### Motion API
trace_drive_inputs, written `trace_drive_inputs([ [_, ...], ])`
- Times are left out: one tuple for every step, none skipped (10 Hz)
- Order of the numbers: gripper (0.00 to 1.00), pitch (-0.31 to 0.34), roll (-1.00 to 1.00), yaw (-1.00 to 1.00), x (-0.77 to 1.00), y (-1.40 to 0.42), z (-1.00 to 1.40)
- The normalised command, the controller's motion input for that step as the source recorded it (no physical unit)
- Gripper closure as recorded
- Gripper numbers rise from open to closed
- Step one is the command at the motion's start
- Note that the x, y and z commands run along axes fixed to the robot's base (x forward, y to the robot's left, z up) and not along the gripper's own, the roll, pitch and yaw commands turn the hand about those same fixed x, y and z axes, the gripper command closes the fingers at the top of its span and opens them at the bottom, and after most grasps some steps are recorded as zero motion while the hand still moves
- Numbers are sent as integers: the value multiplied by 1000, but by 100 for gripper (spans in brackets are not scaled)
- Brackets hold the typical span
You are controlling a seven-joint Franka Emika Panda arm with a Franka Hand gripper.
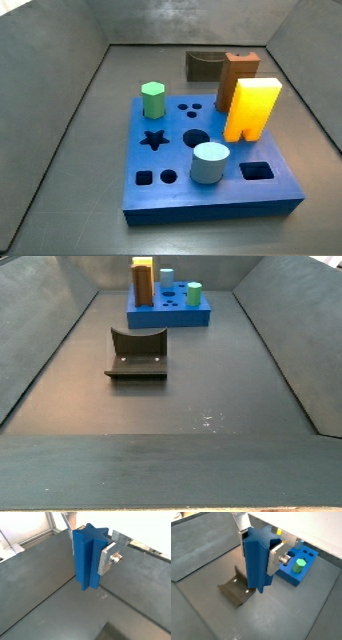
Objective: Pick up the star object. Move up. Move to above the board. Insert the star object.
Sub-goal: Move to above the board.
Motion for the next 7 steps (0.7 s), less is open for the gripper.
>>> trace_drive_inputs([
  [100,-24,76,-4,0,-1000,0],
  [100,-25,51,-2,-5,-1000,-1],
  [100,-29,33,5,-6,-1000,-1],
  [100,-28,8,3,-10,-1000,-1],
  [100,-26,1,7,-12,-1000,0],
  [100,-22,-4,8,-13,-1000,-1],
  [100,-19,-9,9,-11,-1000,0],
])
